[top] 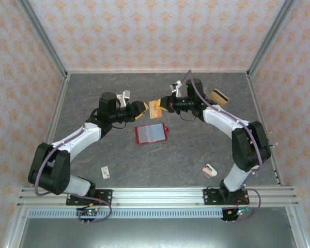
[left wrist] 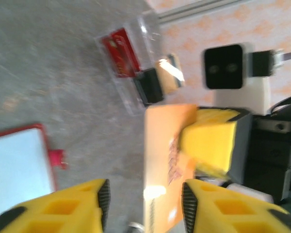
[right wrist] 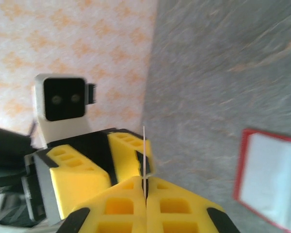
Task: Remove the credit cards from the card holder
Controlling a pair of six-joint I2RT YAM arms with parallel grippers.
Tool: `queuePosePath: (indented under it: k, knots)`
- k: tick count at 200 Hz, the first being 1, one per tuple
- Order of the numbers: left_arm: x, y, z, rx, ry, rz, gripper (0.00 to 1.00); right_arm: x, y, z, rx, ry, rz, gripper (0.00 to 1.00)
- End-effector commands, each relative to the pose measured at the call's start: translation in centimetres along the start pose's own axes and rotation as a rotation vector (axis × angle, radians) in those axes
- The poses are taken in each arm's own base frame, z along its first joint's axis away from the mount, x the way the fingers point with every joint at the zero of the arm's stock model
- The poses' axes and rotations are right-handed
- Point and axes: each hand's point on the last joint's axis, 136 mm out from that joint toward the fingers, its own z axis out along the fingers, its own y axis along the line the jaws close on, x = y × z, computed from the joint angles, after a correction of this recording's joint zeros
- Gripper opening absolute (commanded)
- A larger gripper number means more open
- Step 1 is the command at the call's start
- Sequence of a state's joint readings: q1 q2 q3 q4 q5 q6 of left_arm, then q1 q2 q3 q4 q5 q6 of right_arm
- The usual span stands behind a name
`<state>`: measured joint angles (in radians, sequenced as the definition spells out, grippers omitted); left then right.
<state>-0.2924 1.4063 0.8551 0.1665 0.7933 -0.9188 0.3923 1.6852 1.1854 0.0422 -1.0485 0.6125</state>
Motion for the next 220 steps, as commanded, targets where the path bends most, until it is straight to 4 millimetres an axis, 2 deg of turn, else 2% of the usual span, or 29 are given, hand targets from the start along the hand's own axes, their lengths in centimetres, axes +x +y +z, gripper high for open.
queuePosePath:
  k: [1,17,33,57,78,107,142,169,220]
  knots:
    - [-0.8,3.4,-3.3,-0.309,-0.062,0.085,0.61,-3.9,-1.0,-5.1,0.273,-0.152,-0.241,0.0]
    - [-1.0,5.0,-5.6,-0.475,-0.075,0.132,0.72,-6.6,-2.5,-8.4,0.458,-0.243,-0.328,0.0]
    - [-1.3,6.4,-8.0,-0.632,-0.079,0.164,0.77,-9.2,-3.5,-11.7,0.605,-0.31,-0.431,0.0]
    - [-2.1,7.3,-10.6,-0.788,-0.089,0.229,0.9,-11.8,-4.8,-15.9,0.769,-0.318,-0.543,0.0]
    - [-2.8,7.4,-11.8,-0.834,-0.108,0.257,0.97,-12.8,-5.7,-18.7,0.857,-0.257,-0.665,0.0]
    - [-3.8,7.3,-12.7,-0.87,-0.115,0.272,1.0,-13.3,-7.5,-22.1,0.925,-0.124,-0.749,0.0]
    - [-4.5,7.0,-13.4,-0.898,-0.118,0.291,1.0,-12.2,-10.6,-24.4,0.957,0.123,-0.761,0.0]
    - [-4.3,7.1,-13.4,-0.885,-0.125,0.295,1.0,-12.7,-12.6,-26.0,1.046,0.197,-0.773,0.0]
    - [-3.8,7.4,-12.8,-0.868,-0.096,0.283,1.0,-12.8,-14.1,-25.5,1.016,0.302,-0.823,0.0]
